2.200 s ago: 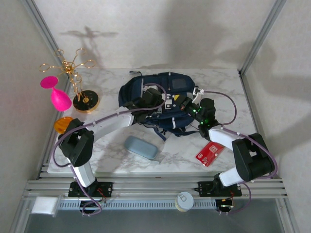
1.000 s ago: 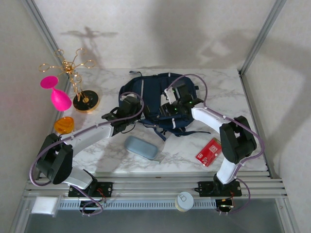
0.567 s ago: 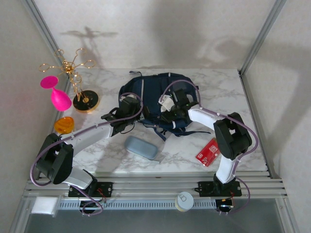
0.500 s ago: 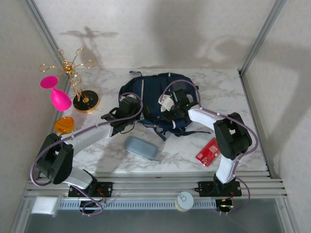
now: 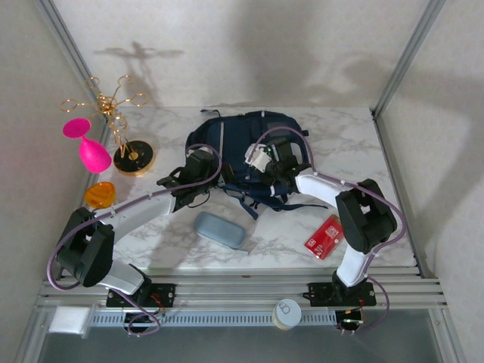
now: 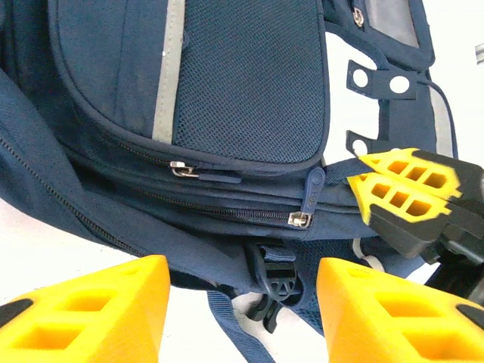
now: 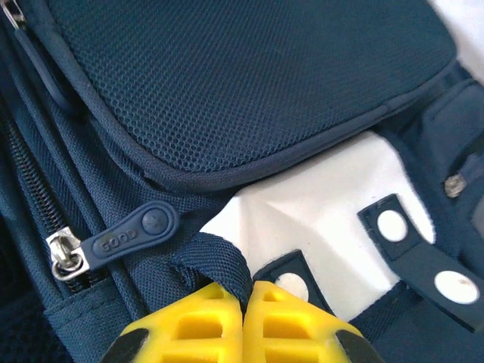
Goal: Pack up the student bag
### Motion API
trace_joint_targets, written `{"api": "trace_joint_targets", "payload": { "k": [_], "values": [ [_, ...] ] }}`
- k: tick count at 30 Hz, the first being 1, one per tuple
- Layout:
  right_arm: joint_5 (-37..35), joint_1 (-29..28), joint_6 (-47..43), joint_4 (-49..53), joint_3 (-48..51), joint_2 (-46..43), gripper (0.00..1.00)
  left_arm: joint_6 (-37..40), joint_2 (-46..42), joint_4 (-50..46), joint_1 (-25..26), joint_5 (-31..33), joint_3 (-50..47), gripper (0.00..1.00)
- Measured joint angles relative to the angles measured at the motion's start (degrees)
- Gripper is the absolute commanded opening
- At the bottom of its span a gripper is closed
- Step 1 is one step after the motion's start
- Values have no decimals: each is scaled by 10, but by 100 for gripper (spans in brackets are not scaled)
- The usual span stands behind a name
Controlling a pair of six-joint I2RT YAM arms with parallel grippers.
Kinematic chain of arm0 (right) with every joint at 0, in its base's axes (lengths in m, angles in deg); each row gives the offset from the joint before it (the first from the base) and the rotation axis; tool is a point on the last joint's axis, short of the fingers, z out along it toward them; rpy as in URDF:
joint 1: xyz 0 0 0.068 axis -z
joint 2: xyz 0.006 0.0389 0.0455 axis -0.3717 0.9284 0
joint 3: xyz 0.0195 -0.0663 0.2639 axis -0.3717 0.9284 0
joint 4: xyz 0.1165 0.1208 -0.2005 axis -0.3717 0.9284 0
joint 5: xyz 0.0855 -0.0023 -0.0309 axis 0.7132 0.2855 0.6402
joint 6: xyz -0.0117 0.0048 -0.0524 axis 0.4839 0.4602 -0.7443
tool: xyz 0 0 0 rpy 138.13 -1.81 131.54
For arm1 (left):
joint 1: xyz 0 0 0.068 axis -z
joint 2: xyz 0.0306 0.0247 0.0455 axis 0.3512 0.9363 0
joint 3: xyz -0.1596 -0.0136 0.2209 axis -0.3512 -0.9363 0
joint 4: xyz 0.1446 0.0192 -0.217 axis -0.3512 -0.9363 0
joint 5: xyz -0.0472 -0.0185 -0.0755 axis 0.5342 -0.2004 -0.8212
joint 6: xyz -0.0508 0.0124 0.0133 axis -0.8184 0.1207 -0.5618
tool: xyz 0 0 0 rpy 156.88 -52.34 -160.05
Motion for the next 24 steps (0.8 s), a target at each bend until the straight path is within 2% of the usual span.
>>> {"api": "trace_joint_targets", "payload": {
  "k": [5, 10, 17, 24],
  "values": [
    [18, 5, 18, -51, 44, -53, 0, 12, 2, 14, 6, -12, 14, 52],
    [46, 10, 61, -71, 75, -94, 0, 35, 25, 29, 34, -7, 58, 53],
    [74, 11, 121, -100, 85, -102, 0, 39, 58, 24, 84, 50, 104, 55],
    [91, 16, 155, -128, 90, -102, 0, -4, 110, -15, 84, 94, 134, 55]
  ]
}}
